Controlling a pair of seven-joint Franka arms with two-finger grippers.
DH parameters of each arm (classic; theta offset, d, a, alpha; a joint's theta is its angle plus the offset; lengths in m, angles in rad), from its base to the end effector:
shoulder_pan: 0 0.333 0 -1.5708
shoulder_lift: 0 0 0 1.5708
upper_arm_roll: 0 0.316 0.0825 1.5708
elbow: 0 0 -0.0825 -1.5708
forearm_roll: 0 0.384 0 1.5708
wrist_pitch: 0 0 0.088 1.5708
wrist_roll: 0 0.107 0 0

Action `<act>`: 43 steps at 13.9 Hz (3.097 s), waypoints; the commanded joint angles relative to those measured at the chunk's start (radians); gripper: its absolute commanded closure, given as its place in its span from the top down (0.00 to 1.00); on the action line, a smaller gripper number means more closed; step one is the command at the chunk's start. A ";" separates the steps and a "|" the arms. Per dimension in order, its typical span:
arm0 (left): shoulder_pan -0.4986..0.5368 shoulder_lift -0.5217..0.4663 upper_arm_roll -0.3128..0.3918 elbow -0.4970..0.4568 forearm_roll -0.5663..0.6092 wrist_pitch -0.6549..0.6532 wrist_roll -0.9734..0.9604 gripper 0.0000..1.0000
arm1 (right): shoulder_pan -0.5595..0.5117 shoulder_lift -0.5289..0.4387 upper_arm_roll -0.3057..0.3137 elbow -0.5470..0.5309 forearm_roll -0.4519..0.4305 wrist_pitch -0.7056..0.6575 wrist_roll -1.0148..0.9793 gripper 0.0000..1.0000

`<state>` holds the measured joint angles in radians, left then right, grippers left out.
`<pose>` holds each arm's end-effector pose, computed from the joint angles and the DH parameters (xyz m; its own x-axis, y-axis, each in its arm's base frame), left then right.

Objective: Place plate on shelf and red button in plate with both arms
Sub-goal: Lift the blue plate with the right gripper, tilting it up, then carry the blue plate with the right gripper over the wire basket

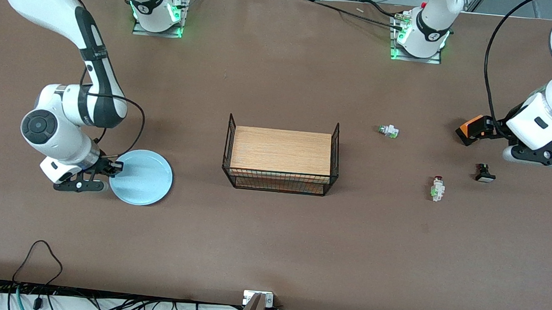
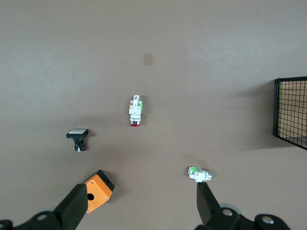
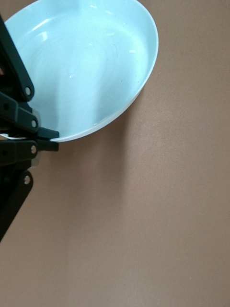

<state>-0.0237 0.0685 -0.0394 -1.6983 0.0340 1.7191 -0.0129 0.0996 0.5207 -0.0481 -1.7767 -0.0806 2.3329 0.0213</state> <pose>0.5785 -0.0328 0.5377 0.9974 -0.0552 -0.0473 -0.0567 -0.9979 -0.0313 0.6615 0.0354 0.2692 0.9951 0.0929 0.0348 0.0897 -0.9925 0.0833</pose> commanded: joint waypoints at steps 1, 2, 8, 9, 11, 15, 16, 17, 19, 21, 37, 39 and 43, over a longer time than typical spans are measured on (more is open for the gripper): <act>0.004 0.011 -0.002 0.029 0.006 -0.021 0.022 1.00 | 0.008 -0.053 -0.004 -0.020 0.002 -0.043 0.012 0.00; 0.004 0.011 -0.002 0.029 0.006 -0.021 0.022 1.00 | 0.006 -0.062 -0.004 -0.017 0.002 -0.061 0.012 0.00; 0.004 0.010 -0.004 0.029 0.006 -0.024 0.022 1.00 | 0.011 -0.169 -0.006 -0.003 0.042 -0.194 0.015 0.00; 0.004 0.010 -0.004 0.029 0.006 -0.036 0.022 1.00 | 0.009 -0.188 -0.007 0.009 0.071 -0.217 0.014 0.00; 0.004 0.010 -0.004 0.031 0.006 -0.036 0.022 1.00 | 0.020 -0.212 -0.015 0.049 0.107 -0.283 0.019 0.00; 0.002 0.010 -0.005 0.031 0.007 -0.036 0.022 1.00 | 0.069 -0.274 -0.018 0.135 0.107 -0.455 0.152 0.00; 0.002 0.010 -0.005 0.031 0.006 -0.036 0.022 1.00 | 0.086 -0.280 -0.019 0.163 0.108 -0.504 0.201 0.00; 0.002 0.010 -0.005 0.031 0.006 -0.038 0.022 1.00 | 0.109 -0.295 -0.019 0.180 0.110 -0.545 0.262 0.00; 0.002 0.010 -0.005 0.031 0.007 -0.038 0.022 1.00 | 0.162 -0.323 -0.021 0.183 0.111 -0.578 0.383 0.00; 0.002 0.010 -0.005 0.031 0.006 -0.038 0.022 1.00 | 0.222 -0.340 -0.026 0.183 0.137 -0.583 0.490 0.00; 0.002 0.010 -0.005 0.031 0.007 -0.035 0.022 1.00 | 0.643 -0.301 -0.115 0.198 0.219 -0.397 1.110 0.00; 0.001 0.011 -0.007 0.031 0.014 -0.032 0.014 1.00 | 0.672 -0.269 -0.119 0.198 0.209 -0.353 1.158 0.00; -0.007 0.010 -0.008 0.031 0.015 -0.035 0.016 1.00 | 0.716 -0.199 -0.122 0.197 0.188 -0.265 1.184 0.00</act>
<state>-0.0295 0.0690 -0.0445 -1.6965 0.0340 1.7069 -0.0129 0.7836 0.2911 -0.1502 -1.5901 0.1342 2.0328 1.1775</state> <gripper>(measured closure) 0.000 0.974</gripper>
